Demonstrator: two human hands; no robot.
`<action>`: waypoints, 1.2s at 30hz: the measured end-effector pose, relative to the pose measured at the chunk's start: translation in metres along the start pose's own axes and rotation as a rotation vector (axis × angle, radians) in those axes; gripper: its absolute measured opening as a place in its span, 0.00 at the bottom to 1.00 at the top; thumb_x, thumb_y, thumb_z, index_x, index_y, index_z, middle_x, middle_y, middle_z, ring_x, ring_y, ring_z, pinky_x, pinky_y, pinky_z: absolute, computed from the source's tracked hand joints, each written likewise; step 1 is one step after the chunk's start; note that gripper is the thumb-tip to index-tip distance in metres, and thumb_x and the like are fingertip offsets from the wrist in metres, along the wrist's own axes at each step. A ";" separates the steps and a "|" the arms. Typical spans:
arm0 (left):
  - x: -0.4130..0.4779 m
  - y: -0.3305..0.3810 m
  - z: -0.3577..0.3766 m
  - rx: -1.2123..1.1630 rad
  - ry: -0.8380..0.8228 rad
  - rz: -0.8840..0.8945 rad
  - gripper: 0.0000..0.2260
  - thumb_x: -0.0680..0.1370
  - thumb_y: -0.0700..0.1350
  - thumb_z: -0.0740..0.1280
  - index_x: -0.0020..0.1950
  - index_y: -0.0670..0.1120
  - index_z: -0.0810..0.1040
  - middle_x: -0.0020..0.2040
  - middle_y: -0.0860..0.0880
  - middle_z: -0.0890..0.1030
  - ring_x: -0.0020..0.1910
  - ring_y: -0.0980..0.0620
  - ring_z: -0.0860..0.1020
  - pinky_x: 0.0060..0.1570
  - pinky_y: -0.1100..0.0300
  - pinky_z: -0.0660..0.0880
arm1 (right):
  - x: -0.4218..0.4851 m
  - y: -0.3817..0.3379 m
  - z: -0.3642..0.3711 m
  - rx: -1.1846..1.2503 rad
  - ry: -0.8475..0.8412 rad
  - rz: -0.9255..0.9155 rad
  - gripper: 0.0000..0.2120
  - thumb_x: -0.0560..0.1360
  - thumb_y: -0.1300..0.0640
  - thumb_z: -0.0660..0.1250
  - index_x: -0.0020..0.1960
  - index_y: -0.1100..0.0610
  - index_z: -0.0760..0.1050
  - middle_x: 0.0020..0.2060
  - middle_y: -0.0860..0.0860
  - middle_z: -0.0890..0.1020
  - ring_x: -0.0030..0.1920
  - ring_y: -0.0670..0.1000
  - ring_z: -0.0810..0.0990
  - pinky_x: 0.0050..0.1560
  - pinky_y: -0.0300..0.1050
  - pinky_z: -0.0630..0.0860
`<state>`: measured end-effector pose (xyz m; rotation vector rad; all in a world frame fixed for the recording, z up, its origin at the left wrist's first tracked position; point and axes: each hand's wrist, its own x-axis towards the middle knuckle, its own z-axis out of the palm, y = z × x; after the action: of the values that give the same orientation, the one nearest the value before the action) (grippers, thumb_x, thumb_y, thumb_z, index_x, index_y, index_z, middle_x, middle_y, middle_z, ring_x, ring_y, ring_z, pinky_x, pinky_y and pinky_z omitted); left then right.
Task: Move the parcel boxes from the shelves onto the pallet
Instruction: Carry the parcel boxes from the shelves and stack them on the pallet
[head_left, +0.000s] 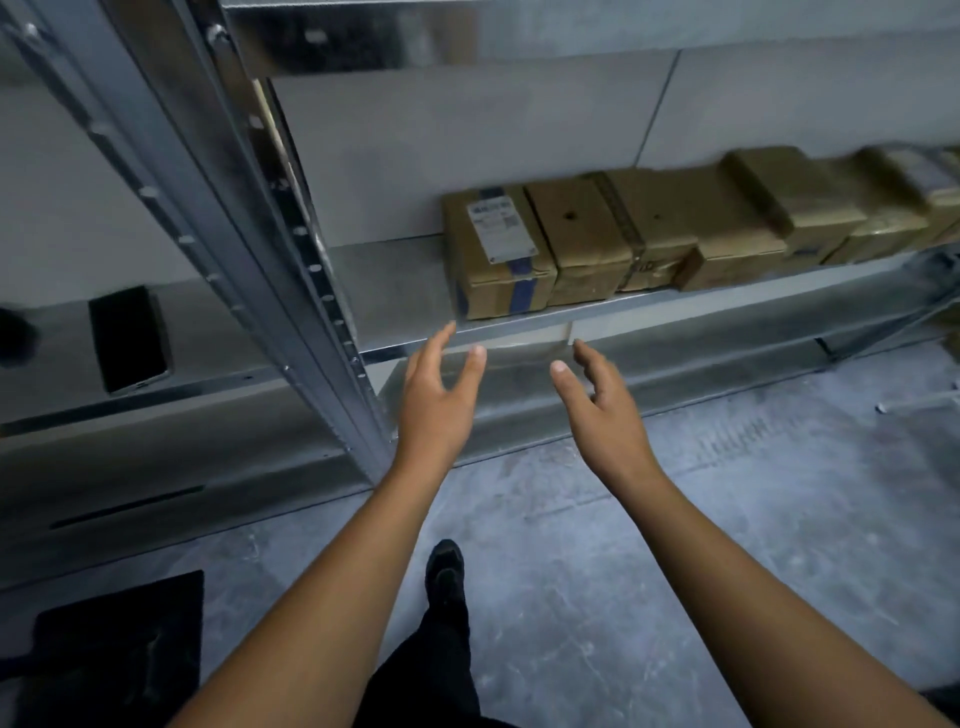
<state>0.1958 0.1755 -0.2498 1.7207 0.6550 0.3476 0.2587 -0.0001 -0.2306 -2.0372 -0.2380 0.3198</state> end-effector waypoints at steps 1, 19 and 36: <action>0.020 0.002 0.003 0.025 -0.001 -0.002 0.25 0.78 0.70 0.63 0.75 0.67 0.69 0.77 0.58 0.68 0.69 0.62 0.67 0.63 0.60 0.64 | 0.016 -0.003 0.002 -0.006 0.002 0.008 0.32 0.82 0.35 0.62 0.82 0.47 0.64 0.79 0.43 0.68 0.76 0.41 0.65 0.76 0.47 0.65; 0.151 -0.014 0.062 0.231 -0.054 0.066 0.22 0.84 0.56 0.66 0.76 0.53 0.72 0.77 0.49 0.71 0.76 0.47 0.69 0.73 0.52 0.68 | 0.141 0.005 0.027 0.049 -0.016 0.190 0.37 0.80 0.32 0.62 0.83 0.48 0.61 0.80 0.46 0.66 0.79 0.47 0.66 0.77 0.53 0.66; 0.049 -0.008 0.076 0.029 0.337 -0.053 0.11 0.81 0.53 0.71 0.62 0.57 0.75 0.63 0.53 0.71 0.59 0.74 0.70 0.53 0.82 0.64 | 0.126 0.014 0.005 0.048 -0.277 0.192 0.34 0.64 0.16 0.62 0.57 0.40 0.73 0.61 0.45 0.72 0.66 0.52 0.77 0.68 0.59 0.77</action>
<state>0.2749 0.1457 -0.2823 1.6835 0.9515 0.6009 0.3763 0.0352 -0.2608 -1.9687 -0.2026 0.7229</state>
